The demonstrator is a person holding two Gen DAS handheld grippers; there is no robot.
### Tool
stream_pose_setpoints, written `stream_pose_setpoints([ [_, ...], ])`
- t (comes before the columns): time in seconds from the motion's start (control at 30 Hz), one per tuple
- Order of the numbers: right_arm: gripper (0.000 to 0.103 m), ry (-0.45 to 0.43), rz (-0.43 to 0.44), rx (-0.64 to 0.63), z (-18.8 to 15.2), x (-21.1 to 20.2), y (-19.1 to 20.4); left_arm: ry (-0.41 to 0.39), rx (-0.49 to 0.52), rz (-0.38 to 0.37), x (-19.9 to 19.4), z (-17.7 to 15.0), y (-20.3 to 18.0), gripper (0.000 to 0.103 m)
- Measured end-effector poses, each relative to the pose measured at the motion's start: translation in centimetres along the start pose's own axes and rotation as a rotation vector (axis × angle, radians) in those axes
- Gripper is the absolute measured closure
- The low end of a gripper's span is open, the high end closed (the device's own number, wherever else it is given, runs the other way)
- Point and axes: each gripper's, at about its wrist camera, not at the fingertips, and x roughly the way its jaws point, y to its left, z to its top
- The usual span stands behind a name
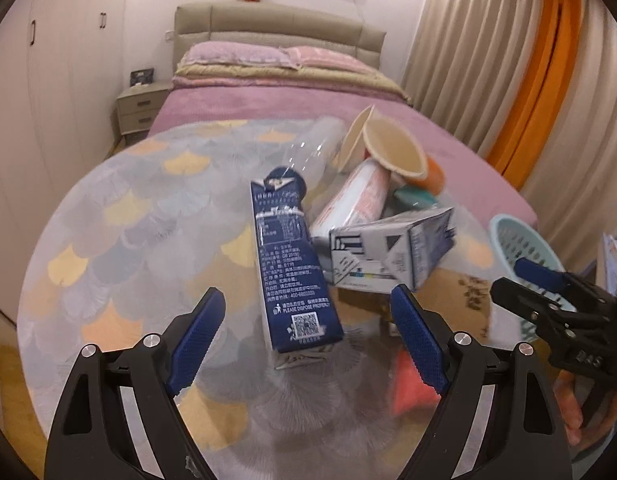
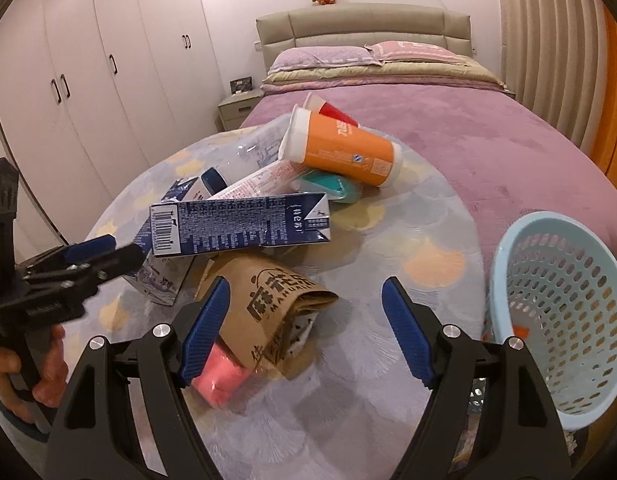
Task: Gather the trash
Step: 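Grasp the blue milk carton with the left tool while the right tool grasps the brown paper bag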
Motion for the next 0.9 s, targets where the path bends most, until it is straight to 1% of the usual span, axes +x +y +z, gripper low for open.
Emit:
stream_pose_setpoints([
  [0.1,0.029,0.007,-0.006,-0.012,0.3,0.9,0.5,0.017,0.013,0.045,1.3,0.1,-0.4,0.025],
  [0.2,0.029,0.020,-0.016,-0.029,0.3,1.9,1.1,0.030,0.008,0.061,2.2,0.1,-0.3,0.032],
  [0.3,0.029,0.033,-0.022,-0.046,0.2,2.7,1.5,0.040,-0.010,0.065,2.9,0.0,0.1,0.042],
  [0.33,0.029,0.037,-0.025,-0.052,0.2,2.9,1.6,0.043,-0.018,0.063,3.0,-0.1,0.2,0.048],
  [0.43,0.029,0.049,-0.031,-0.071,0.1,3.8,1.9,0.042,-0.036,0.042,3.0,-0.3,0.7,0.060],
  [0.6,0.029,0.089,0.003,-0.065,-0.2,5.1,2.1,0.022,-0.074,0.033,2.1,-0.4,1.9,0.066],
  [0.67,0.034,0.086,-0.007,-0.075,-0.4,5.1,2.4,0.013,-0.089,0.032,1.8,-0.4,2.5,0.066],
  [0.7,0.044,0.083,-0.008,-0.082,-0.5,5.0,2.6,0.008,-0.096,0.035,1.5,-0.4,2.7,0.066],
  [0.73,0.049,0.088,0.004,-0.083,-0.6,4.9,2.6,0.002,-0.103,0.036,1.3,-0.4,2.9,0.066],
  [0.77,0.052,0.089,0.014,-0.078,-0.6,4.6,2.6,-0.002,-0.108,0.035,1.1,-0.3,3.0,0.066],
  [0.83,0.064,0.079,0.024,-0.076,-0.6,3.9,2.6,-0.009,-0.116,0.031,0.8,-0.3,3.2,0.066],
  [0.9,0.069,0.068,0.038,-0.076,-0.5,3.2,2.7,-0.015,-0.118,0.027,0.6,-0.3,3.1,0.067],
])
